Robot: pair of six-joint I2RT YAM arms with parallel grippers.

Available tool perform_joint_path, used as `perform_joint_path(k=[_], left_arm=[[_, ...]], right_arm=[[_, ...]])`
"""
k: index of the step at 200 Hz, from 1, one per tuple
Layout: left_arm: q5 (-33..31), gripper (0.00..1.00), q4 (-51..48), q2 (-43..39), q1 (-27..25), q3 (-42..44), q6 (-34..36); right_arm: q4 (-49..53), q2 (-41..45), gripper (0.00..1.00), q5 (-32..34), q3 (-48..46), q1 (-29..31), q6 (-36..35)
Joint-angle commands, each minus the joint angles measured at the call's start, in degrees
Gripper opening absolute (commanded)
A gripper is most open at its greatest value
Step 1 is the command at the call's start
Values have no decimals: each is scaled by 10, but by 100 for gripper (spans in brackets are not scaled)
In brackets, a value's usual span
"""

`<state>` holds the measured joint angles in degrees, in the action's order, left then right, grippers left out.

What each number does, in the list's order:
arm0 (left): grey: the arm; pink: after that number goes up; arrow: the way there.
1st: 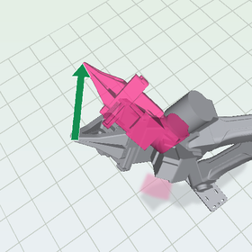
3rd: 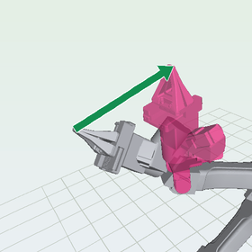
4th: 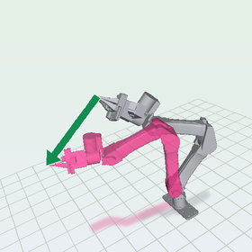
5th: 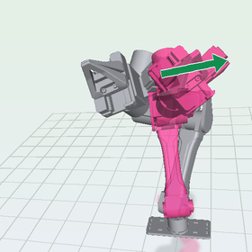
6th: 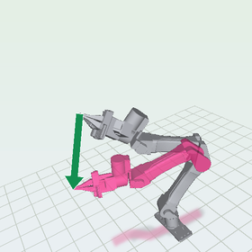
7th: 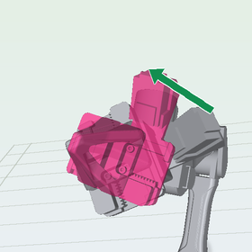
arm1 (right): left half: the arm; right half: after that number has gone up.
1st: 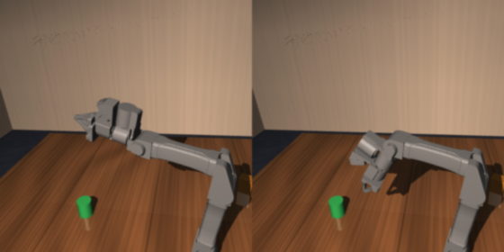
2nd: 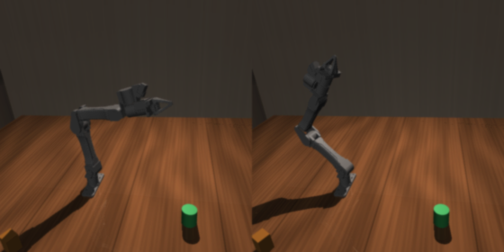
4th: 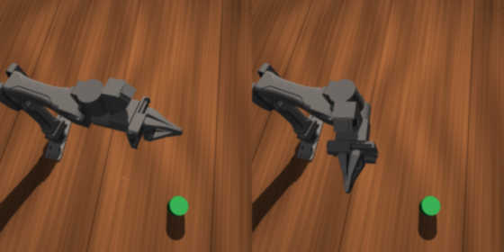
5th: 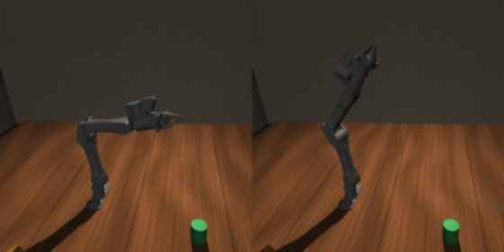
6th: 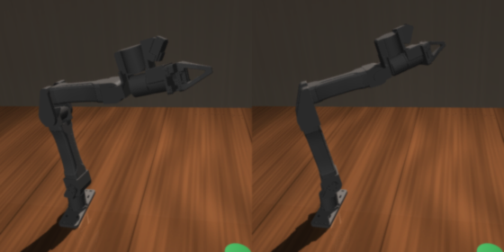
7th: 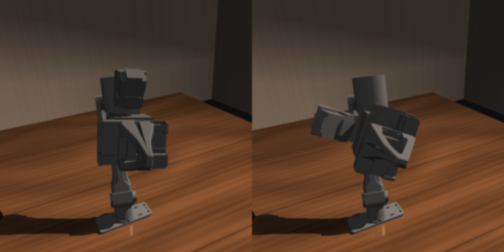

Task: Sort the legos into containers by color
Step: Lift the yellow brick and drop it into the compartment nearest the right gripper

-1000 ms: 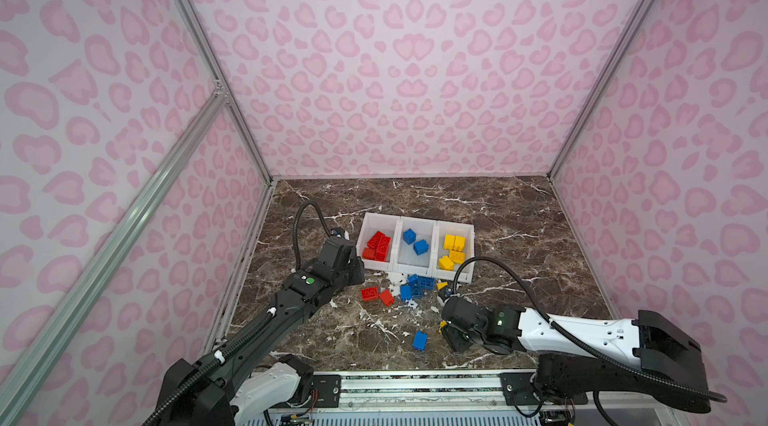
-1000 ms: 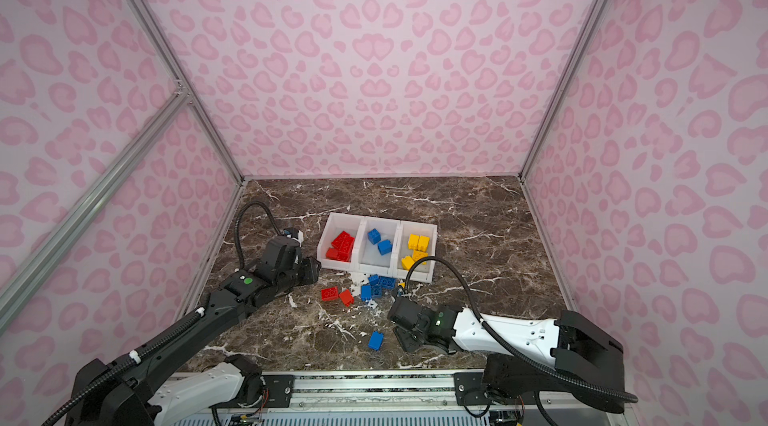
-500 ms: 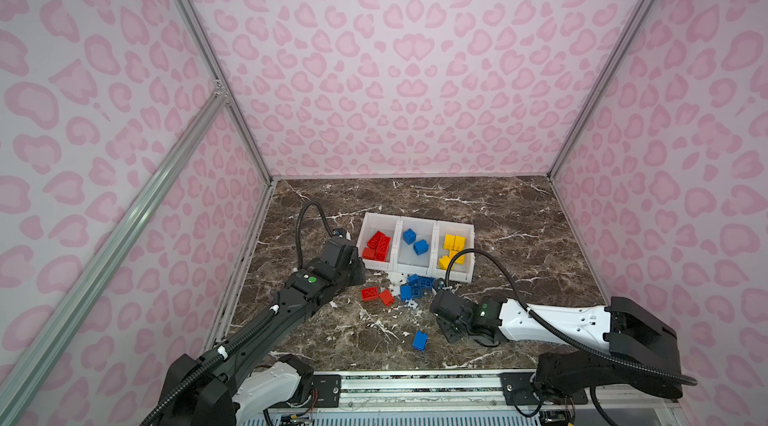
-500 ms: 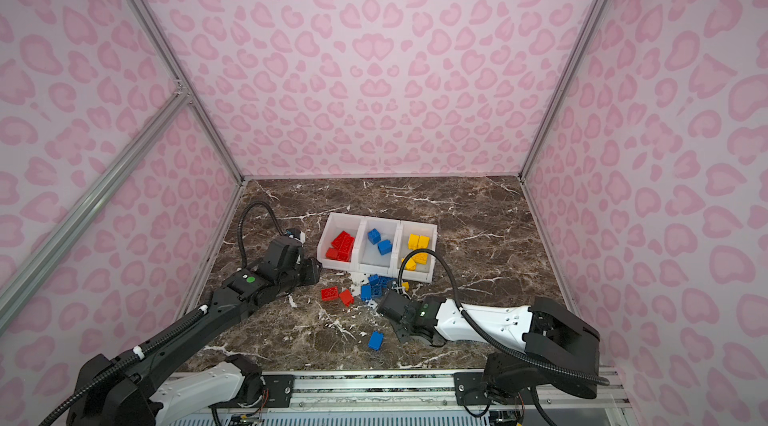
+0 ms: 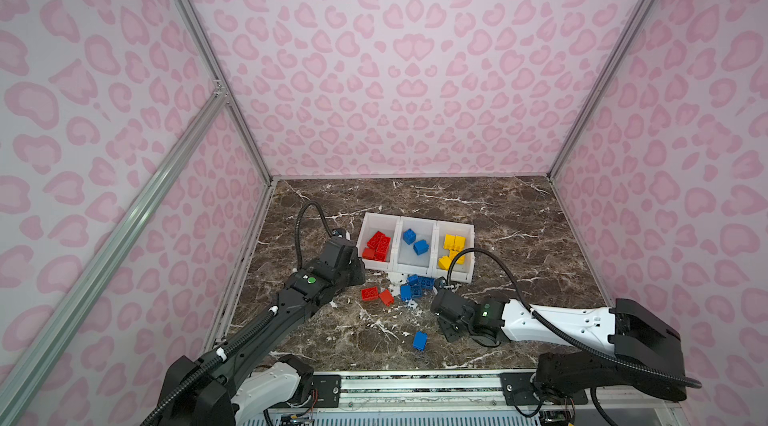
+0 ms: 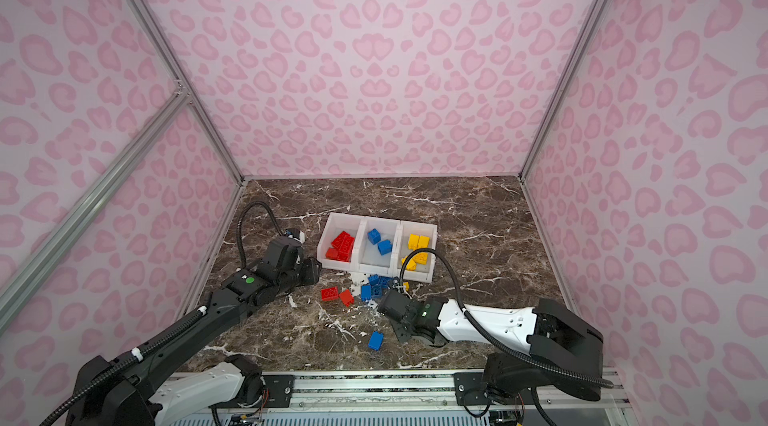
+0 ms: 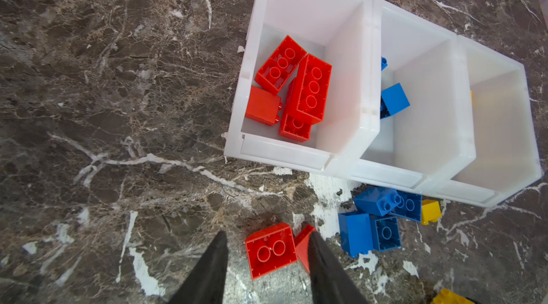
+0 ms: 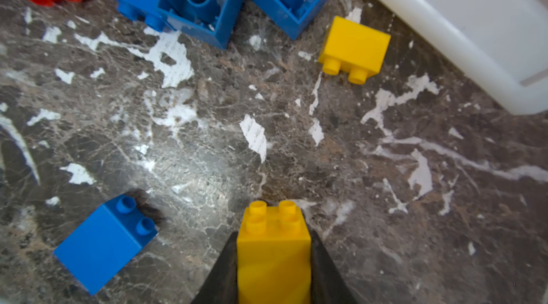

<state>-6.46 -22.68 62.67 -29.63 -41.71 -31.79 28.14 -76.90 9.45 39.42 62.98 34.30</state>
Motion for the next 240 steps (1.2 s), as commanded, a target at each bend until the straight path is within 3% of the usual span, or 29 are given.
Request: perform_joint_path(k=[1,59,112,185,240], left_arm=[[-7,46,0,-3,0,-1,-2],[-2,47,0,0,0,-6,2],[18,47,2,0,-3,-3,2],[24,47,5,-12,-16,17,-6],[23,47,4,-19,-21,27,-10]], right_arm=[[27,14,32,18,18,-5,-14],[29,54,33,1,118,-156,-126],[19,-50,33,-33,227,-280,-154],[-12,-182,34,-51,292,-309,-137],[-12,-187,52,-51,295,-311,-131]])
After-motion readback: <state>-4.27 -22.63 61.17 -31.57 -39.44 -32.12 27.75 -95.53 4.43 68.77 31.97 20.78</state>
